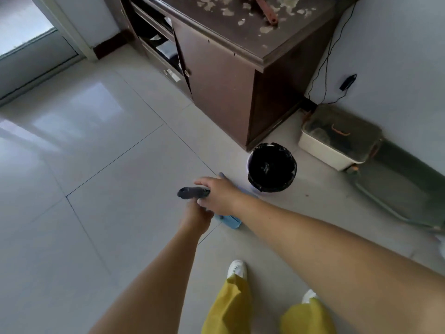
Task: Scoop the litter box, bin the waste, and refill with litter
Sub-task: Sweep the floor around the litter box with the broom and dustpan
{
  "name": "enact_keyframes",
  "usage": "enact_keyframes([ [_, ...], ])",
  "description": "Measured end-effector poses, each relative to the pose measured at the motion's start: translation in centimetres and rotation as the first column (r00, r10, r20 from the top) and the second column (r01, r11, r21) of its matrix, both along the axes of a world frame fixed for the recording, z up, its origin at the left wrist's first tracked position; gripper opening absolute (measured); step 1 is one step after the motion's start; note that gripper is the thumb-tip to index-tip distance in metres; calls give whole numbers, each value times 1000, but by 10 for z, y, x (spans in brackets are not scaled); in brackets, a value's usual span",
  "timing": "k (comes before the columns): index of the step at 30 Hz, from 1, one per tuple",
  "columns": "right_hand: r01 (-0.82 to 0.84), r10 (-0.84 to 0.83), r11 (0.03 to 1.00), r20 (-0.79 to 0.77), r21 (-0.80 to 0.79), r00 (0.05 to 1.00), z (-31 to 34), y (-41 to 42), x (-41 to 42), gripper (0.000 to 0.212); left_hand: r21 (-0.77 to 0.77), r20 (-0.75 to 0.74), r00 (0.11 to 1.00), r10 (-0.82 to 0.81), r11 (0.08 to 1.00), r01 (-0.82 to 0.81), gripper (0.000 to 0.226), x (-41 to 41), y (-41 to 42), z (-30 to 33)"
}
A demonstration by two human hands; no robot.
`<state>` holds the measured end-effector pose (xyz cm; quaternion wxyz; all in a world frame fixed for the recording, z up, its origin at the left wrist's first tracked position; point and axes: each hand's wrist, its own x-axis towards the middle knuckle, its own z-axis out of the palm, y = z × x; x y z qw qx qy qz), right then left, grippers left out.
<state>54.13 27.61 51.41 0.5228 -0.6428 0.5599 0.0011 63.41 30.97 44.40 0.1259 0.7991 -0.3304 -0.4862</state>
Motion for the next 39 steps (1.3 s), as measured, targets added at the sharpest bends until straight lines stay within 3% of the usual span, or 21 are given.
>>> enact_keyframes([
  [1,-7,7,1000,-10,-10,1000,-2,1,3,37,9,-43,999,26,1000,-26,13,0,-3,1],
  [4,-20,16,995,-42,-95,999,-10,3,3,20,61,-129,982,141,989,-134,32,-7,-9,-3],
  [7,-20,7,984,-77,-175,997,-9,6,-9,16,79,-48,991,125,990,-121,9,-27,-13,-5],
  [9,27,-47,976,-88,-215,995,-4,6,-24,21,29,-77,994,75,997,-73,18,-42,-13,-1],
  [12,108,-120,959,-28,-261,992,2,8,-51,22,-43,9,993,-121,992,122,39,-55,-4,16],
  [17,168,-182,949,-27,-268,983,16,28,-102,32,-5,31,965,-262,965,262,25,-98,12,38],
  [20,140,-163,954,-67,-265,984,19,41,-138,23,35,95,861,-500,866,499,24,-125,22,37],
  [28,255,-280,943,-96,-216,955,20,77,-249,18,-29,50,759,-649,759,650,27,-213,44,32],
  [31,497,-522,846,-109,-195,846,23,79,-327,25,-100,83,820,-566,814,572,13,-208,51,21],
  [33,625,-639,760,-35,-180,768,26,81,-370,25,-120,79,843,-532,834,538,10,-212,55,15],
  [39,752,-770,602,56,-268,636,20,91,-400,26,-111,110,808,-579,801,588,22,-249,60,5],
])
